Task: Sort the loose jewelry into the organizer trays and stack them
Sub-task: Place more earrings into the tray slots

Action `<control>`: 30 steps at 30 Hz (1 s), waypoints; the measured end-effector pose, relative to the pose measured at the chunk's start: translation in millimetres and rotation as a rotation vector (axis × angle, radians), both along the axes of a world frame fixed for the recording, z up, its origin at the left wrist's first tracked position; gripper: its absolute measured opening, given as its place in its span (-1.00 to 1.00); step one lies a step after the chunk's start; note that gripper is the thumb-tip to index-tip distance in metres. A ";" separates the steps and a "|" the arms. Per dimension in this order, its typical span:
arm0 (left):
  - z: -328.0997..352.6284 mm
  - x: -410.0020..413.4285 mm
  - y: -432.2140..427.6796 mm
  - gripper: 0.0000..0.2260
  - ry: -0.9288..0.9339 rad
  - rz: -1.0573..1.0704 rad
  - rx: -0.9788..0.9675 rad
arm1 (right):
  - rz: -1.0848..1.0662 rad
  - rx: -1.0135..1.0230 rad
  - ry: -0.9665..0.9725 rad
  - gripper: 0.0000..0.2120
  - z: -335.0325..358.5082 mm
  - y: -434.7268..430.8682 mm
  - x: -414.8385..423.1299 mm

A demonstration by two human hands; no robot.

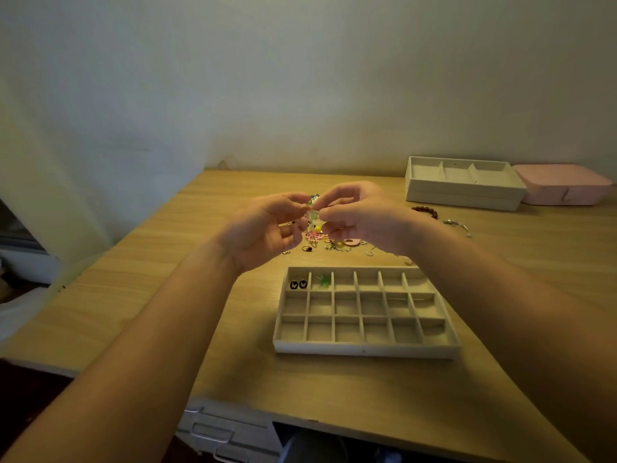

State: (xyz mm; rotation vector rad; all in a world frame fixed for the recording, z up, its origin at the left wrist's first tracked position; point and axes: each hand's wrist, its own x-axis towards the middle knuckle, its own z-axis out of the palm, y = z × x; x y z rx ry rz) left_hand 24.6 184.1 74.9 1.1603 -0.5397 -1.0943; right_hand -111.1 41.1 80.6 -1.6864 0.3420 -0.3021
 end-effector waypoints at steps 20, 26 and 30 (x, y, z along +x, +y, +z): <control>-31.5 -7.5 4.7 -0.85 -0.495 0.152 0.111 | -0.073 -0.115 0.096 -0.91 -17.4 -3.8 -10.6; -37.8 -4.6 1.6 -0.87 -0.544 0.191 0.080 | -0.072 -0.108 0.117 -0.89 -22.4 -6.7 -9.5; -40.2 -2.5 2.3 -0.78 -0.630 0.227 0.083 | -0.064 -0.143 0.169 -0.87 -24.8 -7.4 -9.6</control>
